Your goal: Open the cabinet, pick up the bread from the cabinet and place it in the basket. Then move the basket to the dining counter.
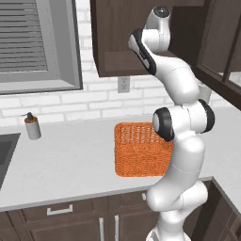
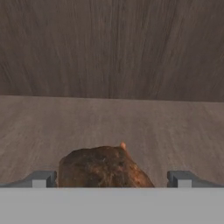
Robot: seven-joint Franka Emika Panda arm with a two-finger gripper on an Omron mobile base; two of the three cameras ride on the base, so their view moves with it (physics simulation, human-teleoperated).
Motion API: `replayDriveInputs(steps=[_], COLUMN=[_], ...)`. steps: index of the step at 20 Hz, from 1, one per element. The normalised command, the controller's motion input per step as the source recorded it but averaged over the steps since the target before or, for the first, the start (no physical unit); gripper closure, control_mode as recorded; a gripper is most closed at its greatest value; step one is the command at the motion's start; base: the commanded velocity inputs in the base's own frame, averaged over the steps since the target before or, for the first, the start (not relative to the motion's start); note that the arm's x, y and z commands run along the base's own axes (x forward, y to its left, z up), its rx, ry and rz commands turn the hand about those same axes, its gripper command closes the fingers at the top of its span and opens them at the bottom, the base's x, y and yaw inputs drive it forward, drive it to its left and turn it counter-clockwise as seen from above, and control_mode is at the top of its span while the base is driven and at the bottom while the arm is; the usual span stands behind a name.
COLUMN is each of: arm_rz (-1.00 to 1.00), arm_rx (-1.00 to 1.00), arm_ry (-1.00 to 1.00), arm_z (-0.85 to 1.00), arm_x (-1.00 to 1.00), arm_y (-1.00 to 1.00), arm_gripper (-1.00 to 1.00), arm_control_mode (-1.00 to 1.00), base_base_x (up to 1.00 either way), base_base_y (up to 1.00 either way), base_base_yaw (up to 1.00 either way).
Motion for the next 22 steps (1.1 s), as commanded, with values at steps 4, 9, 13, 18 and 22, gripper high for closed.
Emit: replayDriveInputs(steps=[4,9,13,18,22], arm_rz=[0.00,-0.01,-0.04,-0.05,-0.05], arm_rx=[0.00,0.00,0.00,0.00,0.00], arm_ry=[0.00,0.00,0.00,0.04,0.04], arm_z=[0.00,0.00,0.00,-0.01,-0.15], arm_x=[-0.01,0.00,0.00,0.00,0.00], arm_y=[0.00,0.06,0.19,0.19,0.15], arm_gripper=[-1.00,-1.00,-1.00,-1.00,-1.00], arm_control_mode=[-1.00,-1.00,-1.00,-1.00,-1.00], base_base_x=[0.00,0.00,0.00,0.00,0.00], base_base_y=[0.00,0.00,0.00,0.00,0.00], base_base_yaw=[0.00,0.00,0.00,0.00,0.00])
